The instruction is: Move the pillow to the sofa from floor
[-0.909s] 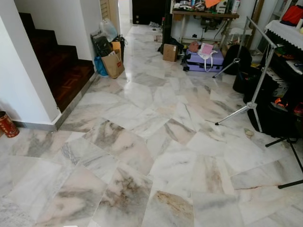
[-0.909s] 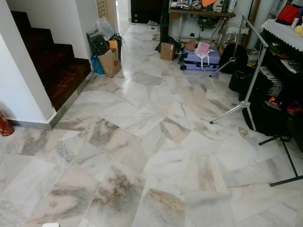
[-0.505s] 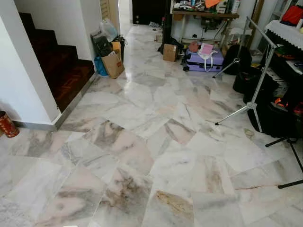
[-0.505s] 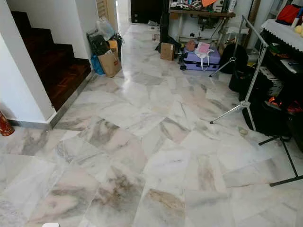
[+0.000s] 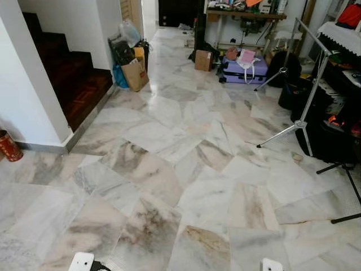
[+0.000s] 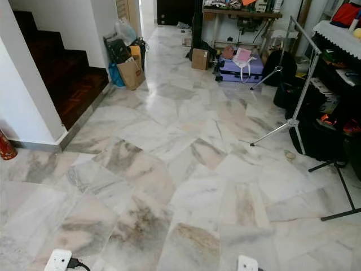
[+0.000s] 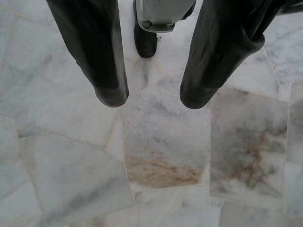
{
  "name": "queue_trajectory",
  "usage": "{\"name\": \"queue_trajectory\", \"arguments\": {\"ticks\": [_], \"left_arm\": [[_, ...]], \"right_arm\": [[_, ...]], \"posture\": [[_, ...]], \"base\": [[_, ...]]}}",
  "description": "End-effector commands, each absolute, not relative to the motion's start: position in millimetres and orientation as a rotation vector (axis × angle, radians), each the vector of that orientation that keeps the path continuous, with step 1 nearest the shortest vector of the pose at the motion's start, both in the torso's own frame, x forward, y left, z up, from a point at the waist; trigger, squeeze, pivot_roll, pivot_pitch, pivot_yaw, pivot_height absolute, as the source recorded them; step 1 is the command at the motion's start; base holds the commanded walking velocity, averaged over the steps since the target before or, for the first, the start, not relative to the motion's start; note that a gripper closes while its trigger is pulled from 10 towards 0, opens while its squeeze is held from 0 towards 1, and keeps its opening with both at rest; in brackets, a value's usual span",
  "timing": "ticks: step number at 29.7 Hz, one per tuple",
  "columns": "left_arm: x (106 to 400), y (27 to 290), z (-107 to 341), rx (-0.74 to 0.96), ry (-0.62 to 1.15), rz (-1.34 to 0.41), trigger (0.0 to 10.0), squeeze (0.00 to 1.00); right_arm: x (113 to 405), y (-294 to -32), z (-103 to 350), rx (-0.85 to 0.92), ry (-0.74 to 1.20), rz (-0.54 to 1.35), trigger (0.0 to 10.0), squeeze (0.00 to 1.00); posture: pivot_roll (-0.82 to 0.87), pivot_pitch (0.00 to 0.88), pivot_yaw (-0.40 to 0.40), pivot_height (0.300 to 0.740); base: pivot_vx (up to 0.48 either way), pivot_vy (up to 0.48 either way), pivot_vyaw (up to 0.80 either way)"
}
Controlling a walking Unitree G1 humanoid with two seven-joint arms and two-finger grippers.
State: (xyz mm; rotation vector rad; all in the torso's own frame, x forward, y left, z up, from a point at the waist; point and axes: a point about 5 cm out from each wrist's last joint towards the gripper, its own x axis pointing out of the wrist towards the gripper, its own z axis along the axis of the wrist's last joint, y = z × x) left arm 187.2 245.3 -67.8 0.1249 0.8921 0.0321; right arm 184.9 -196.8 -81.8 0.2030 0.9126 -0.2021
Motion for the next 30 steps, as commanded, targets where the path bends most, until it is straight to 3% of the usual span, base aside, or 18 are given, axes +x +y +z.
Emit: {"name": "queue_trajectory", "arguments": {"ticks": [1,12,30], "left_arm": [[185,245,-69,0.138,0.910,0.021,10.0,0.00],[181,241,-73,0.139,0.928,0.011,10.0,0.00],[173,236,-78,0.116,0.951,0.013,10.0,0.00]], "right_arm": [[185,-196,-82,0.216,0.915,-0.212,10.0,0.00],[185,-197,-81,0.194,0.900,-0.186,10.0,0.00],[178,-188,-86,0.168,0.936,-0.135,10.0,0.00]], "posture": [[0.04,0.010,-0.014,0.740],[0.04,0.000,-0.015,0.740],[0.05,0.000,-0.015,0.740]], "base": [[0.000,0.000,0.00],[0.000,0.000,0.00],[0.000,0.000,0.80]]}}
